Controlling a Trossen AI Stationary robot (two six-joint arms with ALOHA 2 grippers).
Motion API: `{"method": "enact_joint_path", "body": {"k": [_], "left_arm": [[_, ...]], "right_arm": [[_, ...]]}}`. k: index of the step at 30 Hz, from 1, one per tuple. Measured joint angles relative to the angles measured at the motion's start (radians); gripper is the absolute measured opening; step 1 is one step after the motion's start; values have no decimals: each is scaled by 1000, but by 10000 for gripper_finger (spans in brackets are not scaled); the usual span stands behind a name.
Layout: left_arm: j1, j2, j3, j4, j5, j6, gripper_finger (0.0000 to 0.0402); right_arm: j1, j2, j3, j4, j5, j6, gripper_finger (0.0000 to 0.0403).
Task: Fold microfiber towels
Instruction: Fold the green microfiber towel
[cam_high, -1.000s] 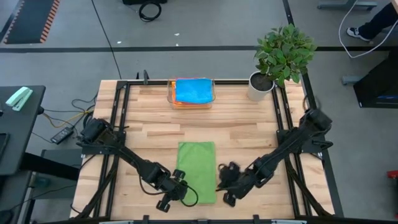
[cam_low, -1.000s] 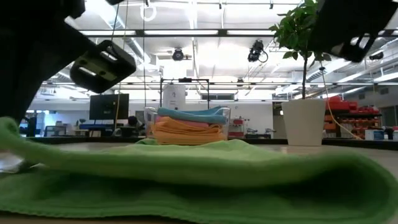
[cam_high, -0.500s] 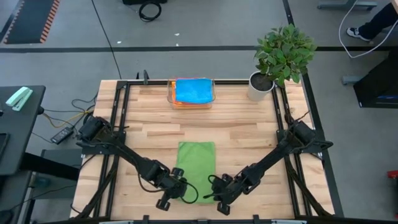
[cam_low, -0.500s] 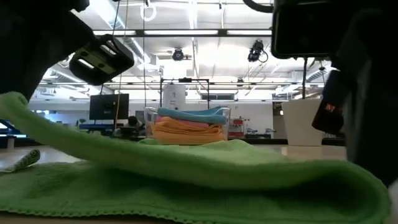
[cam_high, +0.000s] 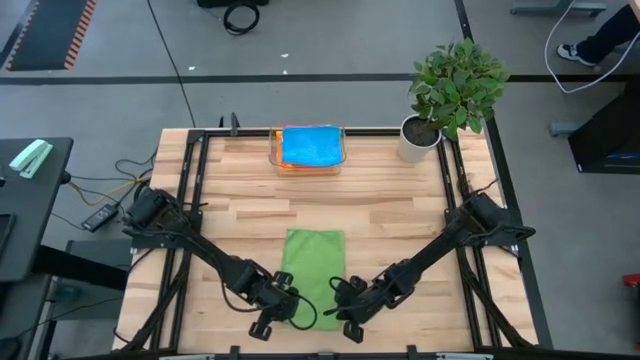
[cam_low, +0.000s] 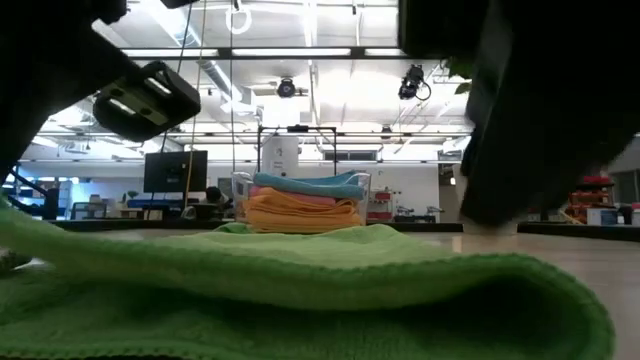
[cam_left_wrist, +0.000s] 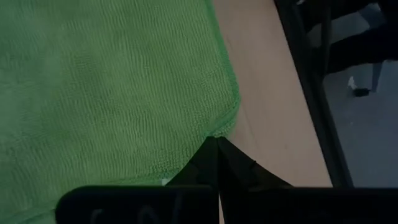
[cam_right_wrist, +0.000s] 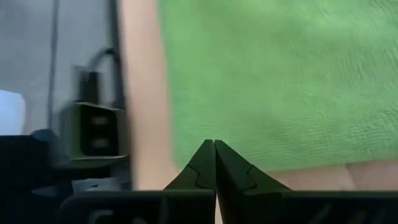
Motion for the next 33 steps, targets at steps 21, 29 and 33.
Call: {"method": "enact_joint_path", "body": {"k": [21,29,33], "left_arm": [[2,36,12,-32,74,-27,117],[-58,31,29,-32,18,285,188],[-90,47,29,-22,-137,415,219]], "right_arm": [[-36,-49,1,28,-38,-62,3],[13,-98,1,14,-8,-212,8],[65,-75,1,16,64,-353,40]]}}
